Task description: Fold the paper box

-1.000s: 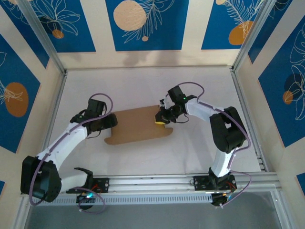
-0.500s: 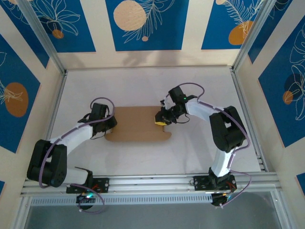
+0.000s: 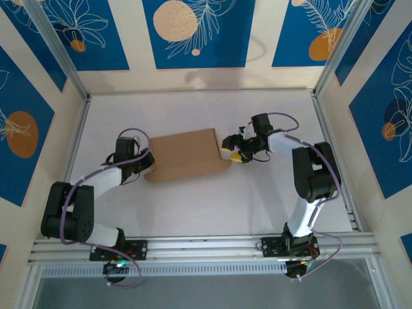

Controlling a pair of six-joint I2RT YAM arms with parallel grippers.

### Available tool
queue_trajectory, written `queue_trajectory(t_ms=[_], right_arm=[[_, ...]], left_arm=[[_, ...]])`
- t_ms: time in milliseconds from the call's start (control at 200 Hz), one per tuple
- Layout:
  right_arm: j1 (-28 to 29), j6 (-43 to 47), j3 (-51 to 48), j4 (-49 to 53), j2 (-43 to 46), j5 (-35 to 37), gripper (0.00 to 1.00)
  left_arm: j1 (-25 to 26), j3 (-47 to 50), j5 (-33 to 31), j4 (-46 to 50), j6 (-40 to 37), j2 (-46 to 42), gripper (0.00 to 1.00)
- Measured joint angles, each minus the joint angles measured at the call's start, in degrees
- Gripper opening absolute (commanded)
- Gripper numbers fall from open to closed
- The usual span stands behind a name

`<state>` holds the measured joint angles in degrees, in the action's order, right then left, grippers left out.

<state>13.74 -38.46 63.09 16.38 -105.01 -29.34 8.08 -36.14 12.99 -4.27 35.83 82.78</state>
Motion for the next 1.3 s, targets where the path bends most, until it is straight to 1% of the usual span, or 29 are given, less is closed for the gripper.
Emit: queue_trajectory(t_ms=[140, 210, 360, 495, 590, 685, 720, 790, 935, 1025, 1090, 1151, 1191, 1251, 1301], right_arm=[[0.02, 0.11, 4.50, 0.04, -5.86, -0.37, 0.83], [0.02, 0.68, 8.22, 0.39, -8.81, -0.90, 0.85], [0.35, 2.27, 13.42, 1.01, -12.96, -1.92, 0.85], [1.07, 3.10, 14.99, 1.49, -14.84, -5.62, 0.84], [1.90, 3.76, 15.74, 1.97, -15.61, -6.14, 0.84], [2.40, 3.39, 15.50, 1.77, -15.63, -6.80, 0.81], [2.40, 2.51, 14.53, 0.20, -15.52, -7.37, 0.80], [1.88, -1.33, 10.60, -6.08, -14.29, -9.73, 0.78], [0.50, -14.29, 0.46, -21.35, -11.19, -15.67, 0.77], [0.26, -20.59, -3.04, -29.00, -10.27, -18.36, 0.77], [0.26, -22.80, -3.98, -31.74, -9.38, -19.89, 0.77], [0.33, -21.53, -3.80, -30.64, -7.76, -20.33, 0.78], [0.68, -18.86, -2.97, -27.54, -6.36, -20.09, 0.79], [1.73, -12.94, -0.24, -19.80, -4.11, -17.64, 0.80], [3.08, -7.48, 2.60, -13.57, -2.54, -14.21, 0.81]], left_arm=[[-0.20, -1.16, 2.47, -1.75, -1.62, 2.29, 0.00], [-0.31, -1.29, 3.17, -2.29, -2.27, 2.78, 0.00], [-0.59, -1.44, 4.00, -2.40, -3.50, 3.10, 0.00], [-0.74, -2.03, 5.16, -2.62, -4.11, 4.04, 0.00], [-0.98, -2.40, 5.84, -2.86, -4.50, 4.90, 0.00], [-1.60, -2.95, 6.05, -3.10, -4.50, 5.60, 0.00], [-1.88, -3.06, 5.99, -3.32, -4.52, 5.79, 0.00], [-2.21, -3.19, 5.99, -3.67, -4.52, 5.88, 0.00], [-2.34, -3.45, 5.79, -3.72, -4.76, 6.25, 0.00], [-2.56, -3.78, 5.35, -3.72, -4.94, 6.32, 0.00], [-2.82, -3.91, 4.74, -3.76, -4.94, 6.47, 0.00], [-3.02, -3.96, 4.50, -3.76, -4.96, 6.56, 0.00], [-3.06, -4.00, 4.24, -3.72, -4.96, 6.56, 0.00], [-3.13, -4.04, 3.80, -3.69, -5.14, 6.56, 0.00], [-3.15, -4.04, 3.26, -3.67, -5.42, 6.56, 0.00]])
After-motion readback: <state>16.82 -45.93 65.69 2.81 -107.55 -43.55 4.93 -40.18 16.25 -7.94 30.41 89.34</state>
